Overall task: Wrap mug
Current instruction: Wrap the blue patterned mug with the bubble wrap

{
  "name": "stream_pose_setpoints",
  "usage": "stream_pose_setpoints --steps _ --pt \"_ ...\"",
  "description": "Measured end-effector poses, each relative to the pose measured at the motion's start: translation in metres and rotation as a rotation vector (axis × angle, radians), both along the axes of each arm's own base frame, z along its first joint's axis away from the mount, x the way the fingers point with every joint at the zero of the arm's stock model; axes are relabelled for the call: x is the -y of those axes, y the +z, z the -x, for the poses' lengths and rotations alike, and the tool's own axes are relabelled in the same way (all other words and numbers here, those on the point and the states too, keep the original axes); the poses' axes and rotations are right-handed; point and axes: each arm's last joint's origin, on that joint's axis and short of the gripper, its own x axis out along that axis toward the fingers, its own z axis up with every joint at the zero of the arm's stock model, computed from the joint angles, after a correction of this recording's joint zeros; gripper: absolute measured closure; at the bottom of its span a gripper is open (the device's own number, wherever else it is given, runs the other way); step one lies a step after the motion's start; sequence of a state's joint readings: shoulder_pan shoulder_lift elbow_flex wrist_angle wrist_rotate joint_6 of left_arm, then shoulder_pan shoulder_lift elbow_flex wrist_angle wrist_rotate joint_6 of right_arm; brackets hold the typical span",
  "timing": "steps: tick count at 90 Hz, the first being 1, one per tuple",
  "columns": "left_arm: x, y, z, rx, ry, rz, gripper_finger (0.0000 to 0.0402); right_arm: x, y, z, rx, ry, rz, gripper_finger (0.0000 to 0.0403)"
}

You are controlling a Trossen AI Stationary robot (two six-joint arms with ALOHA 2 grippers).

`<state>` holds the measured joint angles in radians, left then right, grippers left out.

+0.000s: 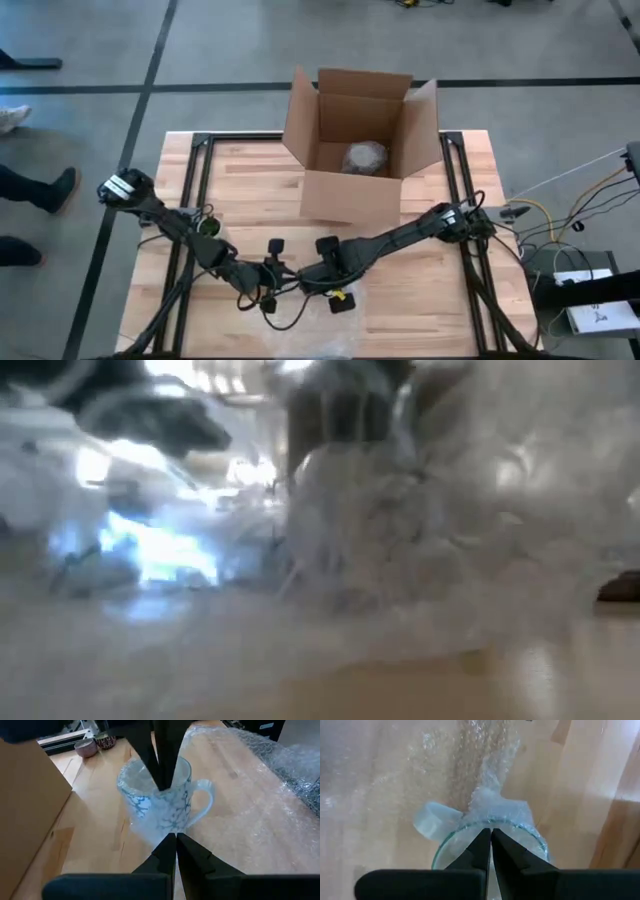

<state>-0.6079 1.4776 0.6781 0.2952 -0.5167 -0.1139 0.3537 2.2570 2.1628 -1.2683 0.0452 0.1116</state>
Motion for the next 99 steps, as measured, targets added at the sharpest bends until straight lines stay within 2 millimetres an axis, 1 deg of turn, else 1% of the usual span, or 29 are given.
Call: stream_pose_setpoints --steps 19,31,42,57,64,75,85,92,99 --pt "0.000 0.000 0.000 -0.002 0.000 -0.001 0.0402 0.003 -0.027 0.007 -0.075 0.013 0.030 0.0401" --pt "0.000 0.000 0.000 -0.003 0.000 -0.002 0.0402 0.004 -0.032 0.009 -0.094 0.024 0.037 0.0401" --pt "0.000 0.000 0.000 -0.005 0.000 -0.003 0.0402 0.004 -0.028 0.009 -0.087 0.025 0.038 0.0401" --pt "0.000 -0.001 0.000 -0.006 0.000 -0.004 0.0402 0.003 -0.005 0.008 -0.044 0.027 0.023 0.0401" --pt "0.000 -0.001 0.000 -0.006 0.001 -0.003 0.0402 0.005 0.004 0.011 -0.057 0.028 0.028 0.0401" --pt "0.000 -0.001 0.000 -0.006 0.002 -0.002 0.0402 0.008 0.013 0.015 -0.062 0.017 0.028 0.0401" --pt "0.000 -0.001 0.000 -0.007 0.002 -0.002 0.0402 0.010 0.013 0.015 -0.059 0.012 0.029 0.0401" --pt "0.000 -0.001 0.000 -0.010 0.002 -0.004 0.0402 0.010 0.006 0.012 -0.061 0.011 0.032 0.0401" --pt "-0.001 -0.002 0.001 -0.015 0.003 -0.005 0.0402 0.011 -0.007 0.010 -0.085 0.014 0.041 0.0401"
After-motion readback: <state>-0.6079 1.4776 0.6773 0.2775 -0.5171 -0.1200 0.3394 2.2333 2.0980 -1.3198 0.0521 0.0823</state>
